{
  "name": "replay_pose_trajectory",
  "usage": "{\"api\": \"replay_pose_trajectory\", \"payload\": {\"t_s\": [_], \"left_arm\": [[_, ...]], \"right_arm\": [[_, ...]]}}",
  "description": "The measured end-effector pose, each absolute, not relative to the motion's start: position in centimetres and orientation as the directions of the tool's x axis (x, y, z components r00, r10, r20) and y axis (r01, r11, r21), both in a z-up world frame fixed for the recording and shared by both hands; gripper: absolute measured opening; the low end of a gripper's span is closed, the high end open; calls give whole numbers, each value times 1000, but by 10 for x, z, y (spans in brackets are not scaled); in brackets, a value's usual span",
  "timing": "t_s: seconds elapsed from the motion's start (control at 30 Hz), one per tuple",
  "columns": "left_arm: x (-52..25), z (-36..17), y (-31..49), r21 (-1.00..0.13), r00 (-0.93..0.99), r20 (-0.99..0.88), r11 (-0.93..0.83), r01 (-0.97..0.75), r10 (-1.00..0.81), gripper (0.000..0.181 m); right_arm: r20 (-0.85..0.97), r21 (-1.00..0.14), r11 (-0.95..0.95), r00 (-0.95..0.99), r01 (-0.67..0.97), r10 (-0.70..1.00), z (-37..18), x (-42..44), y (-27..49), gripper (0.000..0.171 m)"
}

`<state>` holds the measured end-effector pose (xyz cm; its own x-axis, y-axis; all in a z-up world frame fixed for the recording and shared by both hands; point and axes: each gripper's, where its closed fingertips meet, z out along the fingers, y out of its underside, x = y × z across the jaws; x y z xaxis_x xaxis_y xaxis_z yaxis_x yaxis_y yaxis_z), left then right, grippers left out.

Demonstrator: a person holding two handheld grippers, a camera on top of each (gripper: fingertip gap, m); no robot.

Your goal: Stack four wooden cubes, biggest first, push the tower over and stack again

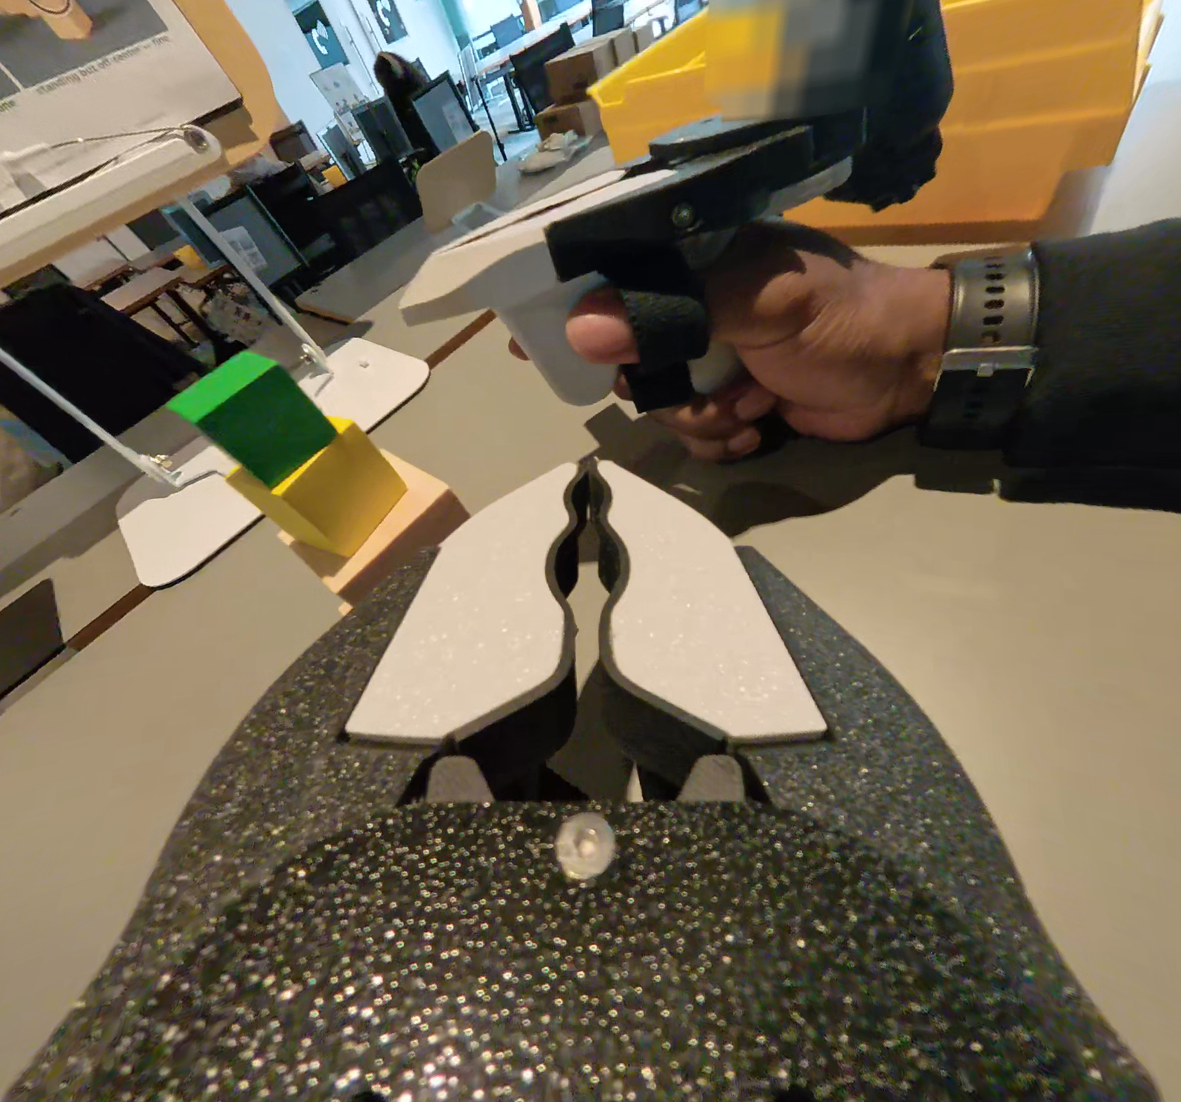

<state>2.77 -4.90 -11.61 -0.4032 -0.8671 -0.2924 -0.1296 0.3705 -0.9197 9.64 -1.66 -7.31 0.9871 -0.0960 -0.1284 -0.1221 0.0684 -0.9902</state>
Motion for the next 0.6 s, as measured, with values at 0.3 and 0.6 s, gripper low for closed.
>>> {"api": "replay_pose_trajectory", "payload": {"t_s": [0.3,0.6], "left_arm": [[35,-119,-47,-859,-338,-418,488,-154,-843,0],[32,-123,67,-904,-23,-240,232,-360,-970,0]], "right_arm": [[-135,-989,74,986,-129,-95,-73,97,-17,0],[-156,-985,93,984,-148,-87,-71,98,-19,0]]}}
